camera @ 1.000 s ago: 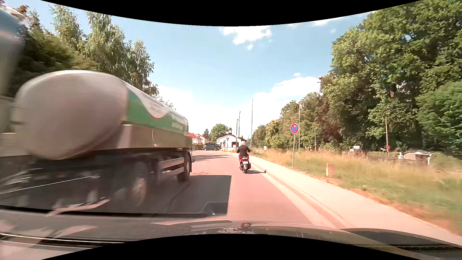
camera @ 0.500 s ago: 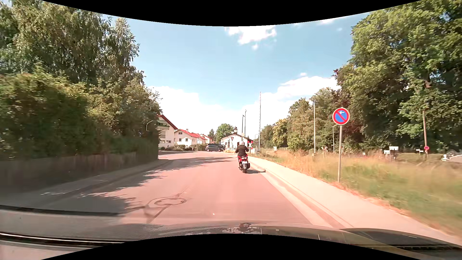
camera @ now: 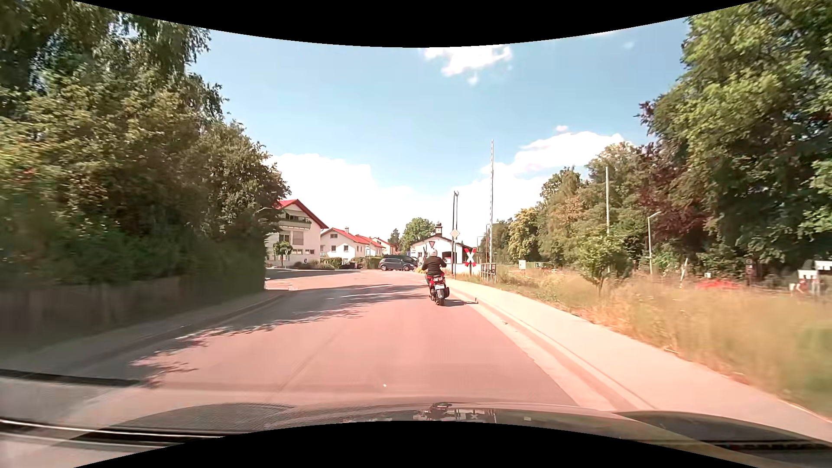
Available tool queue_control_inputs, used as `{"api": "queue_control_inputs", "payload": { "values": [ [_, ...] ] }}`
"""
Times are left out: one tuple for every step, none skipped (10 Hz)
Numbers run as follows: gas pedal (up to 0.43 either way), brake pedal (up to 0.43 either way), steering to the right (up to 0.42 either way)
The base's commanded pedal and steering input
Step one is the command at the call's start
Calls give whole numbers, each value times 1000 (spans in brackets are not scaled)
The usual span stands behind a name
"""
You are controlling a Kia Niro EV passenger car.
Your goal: Follow the waypoints while adhering to traffic rules and regulations
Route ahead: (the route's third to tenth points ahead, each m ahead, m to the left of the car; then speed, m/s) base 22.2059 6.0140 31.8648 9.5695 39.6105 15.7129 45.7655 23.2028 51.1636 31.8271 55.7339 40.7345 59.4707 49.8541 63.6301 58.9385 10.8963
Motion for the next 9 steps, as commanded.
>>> {"api": "queue_control_inputs", "payload": {
  "values": [
    [59, 6, -34],
    [59, 6, -36],
    [59, 6, -36],
    [67, 6, -36],
    [67, 6, -38],
    [98, 6, -42],
    [118, 6, -48],
    [150, 6, -54],
    [150, 6, -60]
  ]
}}
